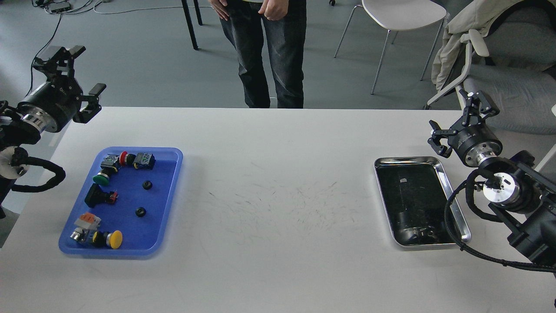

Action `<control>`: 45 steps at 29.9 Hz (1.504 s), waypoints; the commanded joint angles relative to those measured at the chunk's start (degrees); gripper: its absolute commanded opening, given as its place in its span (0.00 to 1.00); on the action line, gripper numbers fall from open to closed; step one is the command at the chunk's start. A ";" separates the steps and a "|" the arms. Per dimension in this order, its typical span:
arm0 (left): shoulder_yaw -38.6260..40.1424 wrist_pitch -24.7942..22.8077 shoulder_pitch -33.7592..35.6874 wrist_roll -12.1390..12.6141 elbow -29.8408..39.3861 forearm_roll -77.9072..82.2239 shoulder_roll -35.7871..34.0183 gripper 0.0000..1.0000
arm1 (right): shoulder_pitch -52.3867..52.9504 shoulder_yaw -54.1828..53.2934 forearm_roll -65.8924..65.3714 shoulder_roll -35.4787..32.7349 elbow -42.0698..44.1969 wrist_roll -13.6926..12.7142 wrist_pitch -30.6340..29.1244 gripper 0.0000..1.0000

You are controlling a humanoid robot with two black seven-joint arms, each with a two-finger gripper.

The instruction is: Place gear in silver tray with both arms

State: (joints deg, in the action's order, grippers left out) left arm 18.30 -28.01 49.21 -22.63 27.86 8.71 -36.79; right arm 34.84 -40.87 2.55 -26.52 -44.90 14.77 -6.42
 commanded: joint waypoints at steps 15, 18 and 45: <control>-0.10 0.01 4.93 -3.20 13.97 37.50 -10.92 0.99 | -0.48 0.61 -0.09 -0.99 -0.63 0.00 0.00 0.99; -0.19 0.01 4.66 -5.37 16.35 43.47 -12.34 0.99 | -0.48 0.70 -0.09 -1.17 -0.72 0.00 0.00 0.99; -1.16 0.01 5.81 -5.37 21.36 60.97 -14.18 0.98 | -1.18 0.88 -1.84 -2.05 -0.81 0.00 0.00 0.99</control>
State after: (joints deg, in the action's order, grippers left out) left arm 17.44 -28.00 55.71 -28.02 48.98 67.18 -50.84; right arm 33.68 -40.07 0.70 -28.56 -45.64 14.77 -6.42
